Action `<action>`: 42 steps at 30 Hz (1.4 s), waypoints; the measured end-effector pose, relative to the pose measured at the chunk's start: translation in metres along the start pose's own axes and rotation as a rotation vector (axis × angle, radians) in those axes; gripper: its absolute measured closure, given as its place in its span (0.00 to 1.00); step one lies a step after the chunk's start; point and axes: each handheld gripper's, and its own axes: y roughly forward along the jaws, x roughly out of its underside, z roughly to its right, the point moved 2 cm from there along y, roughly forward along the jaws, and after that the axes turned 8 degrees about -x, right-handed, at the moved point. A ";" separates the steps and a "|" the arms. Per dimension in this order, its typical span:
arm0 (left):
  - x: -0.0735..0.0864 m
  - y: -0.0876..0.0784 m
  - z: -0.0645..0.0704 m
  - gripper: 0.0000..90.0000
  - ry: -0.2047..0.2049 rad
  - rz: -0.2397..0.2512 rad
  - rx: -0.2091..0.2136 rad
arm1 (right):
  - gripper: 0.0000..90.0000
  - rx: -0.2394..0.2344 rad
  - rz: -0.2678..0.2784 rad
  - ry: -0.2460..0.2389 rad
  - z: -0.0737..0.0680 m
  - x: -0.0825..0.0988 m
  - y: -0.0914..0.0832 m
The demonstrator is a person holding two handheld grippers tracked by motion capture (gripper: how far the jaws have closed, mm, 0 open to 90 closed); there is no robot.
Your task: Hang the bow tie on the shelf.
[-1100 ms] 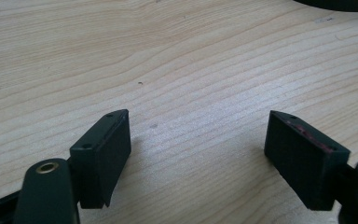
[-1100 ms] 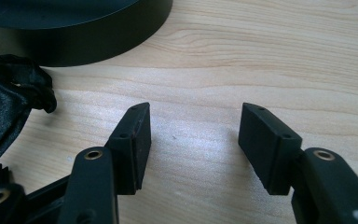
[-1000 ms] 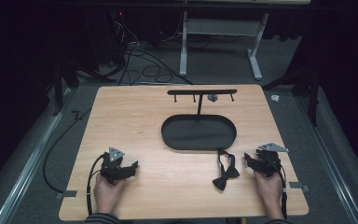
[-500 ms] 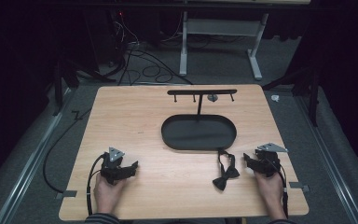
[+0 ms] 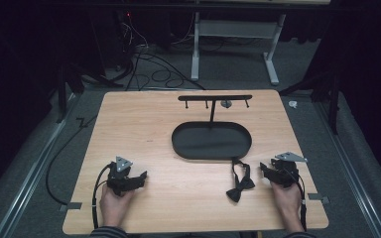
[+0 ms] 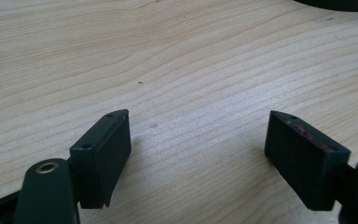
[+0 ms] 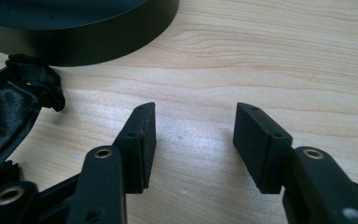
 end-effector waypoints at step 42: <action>0.000 0.000 0.000 0.25 0.000 0.000 0.000 | 0.65 -0.199 0.080 -0.059 -0.044 -0.018 -0.027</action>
